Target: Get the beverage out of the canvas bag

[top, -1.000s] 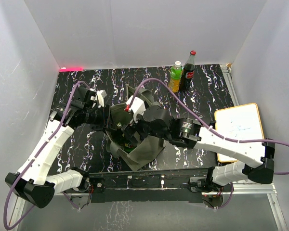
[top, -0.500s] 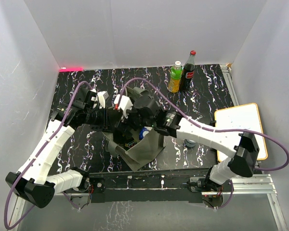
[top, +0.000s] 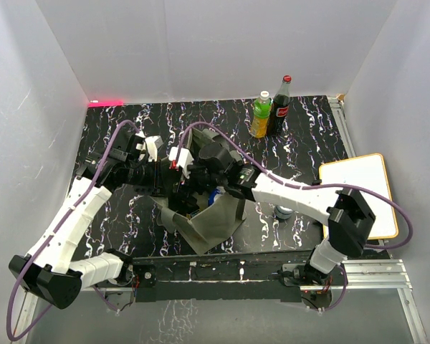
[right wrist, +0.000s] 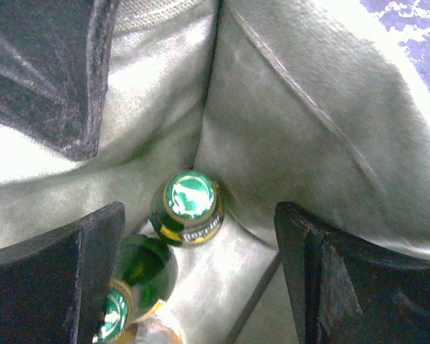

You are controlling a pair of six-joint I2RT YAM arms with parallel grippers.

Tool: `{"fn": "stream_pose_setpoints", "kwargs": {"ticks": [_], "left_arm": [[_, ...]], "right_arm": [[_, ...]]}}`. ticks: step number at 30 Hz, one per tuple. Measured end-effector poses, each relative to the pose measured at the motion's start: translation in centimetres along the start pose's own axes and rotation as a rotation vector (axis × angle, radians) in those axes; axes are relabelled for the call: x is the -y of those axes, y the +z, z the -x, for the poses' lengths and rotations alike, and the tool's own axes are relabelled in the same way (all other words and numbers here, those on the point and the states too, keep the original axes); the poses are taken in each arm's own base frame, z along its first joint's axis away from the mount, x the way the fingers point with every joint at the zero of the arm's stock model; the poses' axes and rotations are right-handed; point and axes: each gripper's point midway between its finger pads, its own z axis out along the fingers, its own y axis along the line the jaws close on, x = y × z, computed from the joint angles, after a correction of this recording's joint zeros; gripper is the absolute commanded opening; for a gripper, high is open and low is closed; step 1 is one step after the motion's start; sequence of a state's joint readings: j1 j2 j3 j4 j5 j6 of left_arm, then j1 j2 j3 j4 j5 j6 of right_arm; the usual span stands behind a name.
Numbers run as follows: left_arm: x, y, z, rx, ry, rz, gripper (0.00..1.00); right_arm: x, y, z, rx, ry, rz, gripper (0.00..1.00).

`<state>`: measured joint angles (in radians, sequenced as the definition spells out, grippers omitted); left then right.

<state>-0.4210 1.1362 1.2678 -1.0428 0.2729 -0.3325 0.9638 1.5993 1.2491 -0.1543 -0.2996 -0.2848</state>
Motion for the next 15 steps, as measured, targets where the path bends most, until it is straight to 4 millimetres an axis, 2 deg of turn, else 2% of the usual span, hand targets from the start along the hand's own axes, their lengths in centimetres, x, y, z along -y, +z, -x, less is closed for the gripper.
{"fn": "stream_pose_setpoints", "kwargs": {"ticks": [5,9,12,15], "left_arm": [[-0.1,0.0,-0.1,-0.007,0.008,0.006,0.06],[-0.4,0.1,0.0,-0.01,0.005,0.018,0.06],[-0.4,0.1,0.0,-0.009,0.006,0.021,0.06],[-0.4,0.1,0.1,-0.009,0.008,0.024,0.06]], "right_arm": [[-0.3,2.1,-0.3,-0.007,-0.005,0.048,0.82],[-0.1,2.7,-0.4,-0.015,-0.017,0.053,0.76],[-0.1,2.7,-0.4,-0.016,-0.017,0.051,0.64],[-0.1,2.7,-0.4,-0.018,-0.015,0.051,0.47]]}}
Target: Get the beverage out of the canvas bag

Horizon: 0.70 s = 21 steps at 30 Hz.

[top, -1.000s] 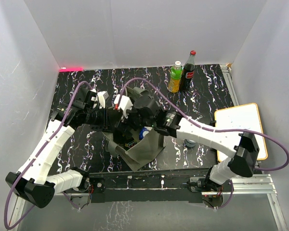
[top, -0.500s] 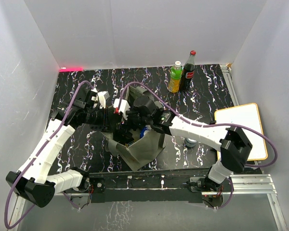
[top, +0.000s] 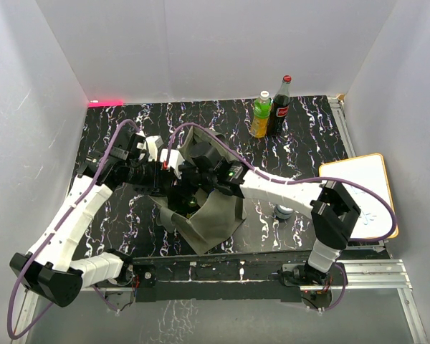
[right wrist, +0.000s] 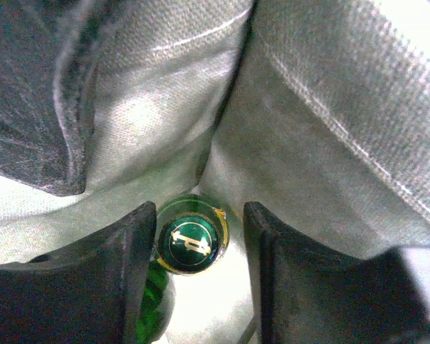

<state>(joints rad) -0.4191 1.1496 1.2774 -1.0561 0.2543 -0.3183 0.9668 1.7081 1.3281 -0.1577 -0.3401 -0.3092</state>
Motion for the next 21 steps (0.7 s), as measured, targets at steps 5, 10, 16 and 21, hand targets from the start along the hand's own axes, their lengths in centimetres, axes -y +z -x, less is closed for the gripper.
{"fn": "stream_pose_setpoints", "kwargs": {"ticks": [5,10,16,21], "left_arm": [[0.0,0.0,0.1,0.0,0.0,0.005,0.05],[0.0,0.0,0.2,0.004,0.003,0.004,0.05],[0.0,-0.1,0.6,0.004,0.003,0.01,0.05],[0.0,-0.1,0.8,-0.001,0.001,0.017,0.05]], "right_arm": [[0.1,-0.1,-0.1,-0.005,0.021,-0.009,0.19],[0.5,-0.7,-0.3,-0.012,0.092,-0.064,0.08],[1.0,-1.1,-0.4,-0.015,0.201,-0.118,0.08],[1.9,-1.6,-0.3,-0.015,0.295,-0.194,0.08]]}}
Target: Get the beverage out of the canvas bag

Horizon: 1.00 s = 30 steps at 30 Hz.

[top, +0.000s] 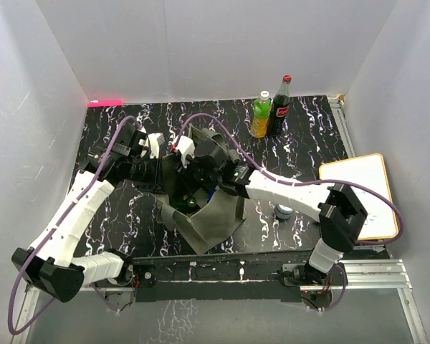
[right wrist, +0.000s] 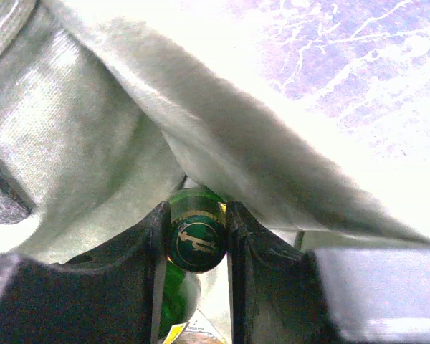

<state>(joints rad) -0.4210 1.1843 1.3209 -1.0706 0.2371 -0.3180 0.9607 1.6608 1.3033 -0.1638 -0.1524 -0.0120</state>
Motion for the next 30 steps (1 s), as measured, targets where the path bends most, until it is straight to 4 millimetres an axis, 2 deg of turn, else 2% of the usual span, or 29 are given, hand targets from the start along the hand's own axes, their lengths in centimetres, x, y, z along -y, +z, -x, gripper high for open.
{"fn": "stream_pose_setpoints", "kwargs": {"ticks": [6,17,24,30], "left_arm": [[-0.1,-0.1,0.2,0.003,-0.001,0.007,0.05],[0.0,0.0,0.5,-0.002,-0.007,0.013,0.05],[0.0,0.1,0.6,-0.005,-0.01,0.015,0.05],[0.0,0.2,0.6,-0.007,-0.014,0.015,0.05]], "right_arm": [[1.3,-1.3,1.4,0.023,0.123,-0.115,0.08],[3.2,-4.6,5.9,0.106,0.335,-0.279,0.08],[4.0,-6.6,9.1,0.159,0.451,-0.32,0.08],[5.2,-9.2,12.1,0.208,0.572,-0.354,0.08]]}}
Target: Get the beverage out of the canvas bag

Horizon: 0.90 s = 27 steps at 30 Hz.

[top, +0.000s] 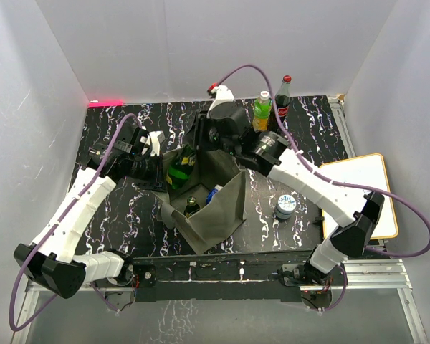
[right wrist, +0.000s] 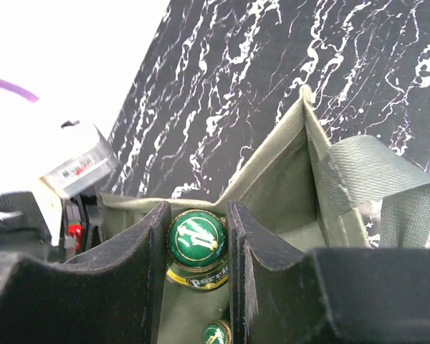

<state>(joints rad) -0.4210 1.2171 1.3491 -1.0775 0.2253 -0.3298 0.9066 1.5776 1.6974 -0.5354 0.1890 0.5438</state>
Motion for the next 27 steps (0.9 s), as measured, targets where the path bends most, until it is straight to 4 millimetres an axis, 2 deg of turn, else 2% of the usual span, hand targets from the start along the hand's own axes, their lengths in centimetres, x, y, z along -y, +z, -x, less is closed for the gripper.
{"fn": "stream_pose_setpoints", "kwargs": {"ticks": [6,10,19,22,27], "left_arm": [[0.0,0.0,0.0,0.0,-0.003,0.001,0.05],[0.0,0.0,0.1,0.001,-0.004,0.001,0.04],[0.1,0.2,0.3,-0.007,-0.005,0.002,0.04],[0.1,0.2,0.3,-0.009,-0.005,0.001,0.04],[0.1,0.2,0.3,-0.009,-0.003,-0.001,0.04]], "right_arm": [[2.4,-1.7,3.5,0.041,0.173,-0.058,0.08],[4.6,-3.6,5.7,0.064,0.267,-0.11,0.08],[8.8,-8.4,12.1,0.19,0.496,-0.137,0.08],[11.2,-9.5,13.8,0.225,0.564,-0.14,0.08],[16.4,-11.1,16.1,0.277,0.661,-0.178,0.08]]}}
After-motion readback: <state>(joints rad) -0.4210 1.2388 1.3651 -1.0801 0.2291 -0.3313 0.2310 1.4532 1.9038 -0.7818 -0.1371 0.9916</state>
